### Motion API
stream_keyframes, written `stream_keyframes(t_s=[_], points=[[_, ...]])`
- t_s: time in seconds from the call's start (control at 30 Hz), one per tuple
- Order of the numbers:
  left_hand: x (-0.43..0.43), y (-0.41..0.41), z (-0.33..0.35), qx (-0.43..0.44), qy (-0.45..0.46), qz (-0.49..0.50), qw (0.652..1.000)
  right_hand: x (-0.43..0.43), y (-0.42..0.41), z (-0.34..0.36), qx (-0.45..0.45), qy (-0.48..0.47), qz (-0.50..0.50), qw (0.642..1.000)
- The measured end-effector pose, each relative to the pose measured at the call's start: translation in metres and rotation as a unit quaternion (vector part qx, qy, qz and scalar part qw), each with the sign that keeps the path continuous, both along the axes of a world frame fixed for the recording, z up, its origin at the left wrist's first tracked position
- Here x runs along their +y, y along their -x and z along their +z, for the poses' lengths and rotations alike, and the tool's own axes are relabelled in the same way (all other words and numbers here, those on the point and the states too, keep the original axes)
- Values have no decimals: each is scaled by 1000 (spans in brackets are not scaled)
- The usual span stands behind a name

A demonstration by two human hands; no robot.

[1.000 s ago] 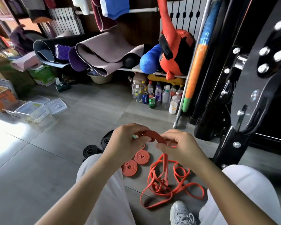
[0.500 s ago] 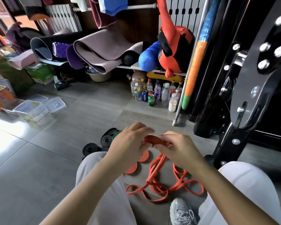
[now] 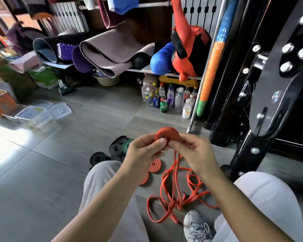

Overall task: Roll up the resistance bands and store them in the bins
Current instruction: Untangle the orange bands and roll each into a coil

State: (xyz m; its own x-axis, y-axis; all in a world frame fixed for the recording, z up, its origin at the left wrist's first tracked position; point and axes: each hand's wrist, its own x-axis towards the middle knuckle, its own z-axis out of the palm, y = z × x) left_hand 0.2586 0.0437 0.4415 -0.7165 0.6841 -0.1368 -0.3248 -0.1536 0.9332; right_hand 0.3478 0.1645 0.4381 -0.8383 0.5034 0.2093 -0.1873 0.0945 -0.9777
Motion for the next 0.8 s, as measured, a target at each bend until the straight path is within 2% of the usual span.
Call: stream_keyframes(t_s=[0.03, 0.07, 0.1, 0.13, 0.17, 0.2, 0.27, 0.3, 0.33, 0.4, 0.5, 0.57, 0.63, 0.73, 0.8], points=[[0, -1, -4, -16, -4, -2, 1000, 0, 0, -1, -6, -13, -1, 1000], [0, -1, -5, 14, 20, 0, 1000, 1, 0, -2, -19, -40, -2, 999], [-2, 1, -3, 91, 71, 0, 993, 3, -1, -3, -37, -74, -4, 997], [-4, 4, 1, 195, 141, 1, 971, 5, -2, -4, -59, -114, -6, 992], [-7, 7, 6, 308, 209, -6, 928, 8, -3, -5, -86, -160, -5, 983], [-8, 10, 11, 416, 266, -22, 869, 11, -4, -5, -112, -211, 0, 971], [-9, 12, 23, 562, 321, -64, 759, 13, -4, -3, -140, -301, 20, 943], [-8, 13, 29, 592, 331, -80, 731, 13, -3, -1, -143, -327, 28, 934], [-7, 14, 33, 599, 336, -86, 722, 13, -2, 1, -142, -339, 31, 929], [-7, 16, 35, 584, 317, -65, 745, 12, 1, 4, -134, -324, 15, 936], [-8, 20, 35, 500, 260, -4, 826, 12, 2, 3, -107, -211, 10, 971], [-9, 22, 34, 404, 197, 26, 893, 11, 1, 1, -94, -146, 17, 985], [-9, 22, 31, 312, 137, 50, 939, 10, 1, 0, -70, -82, 17, 994], [-7, 15, 26, 135, 40, 55, 989, 4, 3, 2, -27, -28, 14, 999], [-3, 6, 21, 2, -29, 41, 999, 0, 6, 2, 3, 4, 10, 1000]])
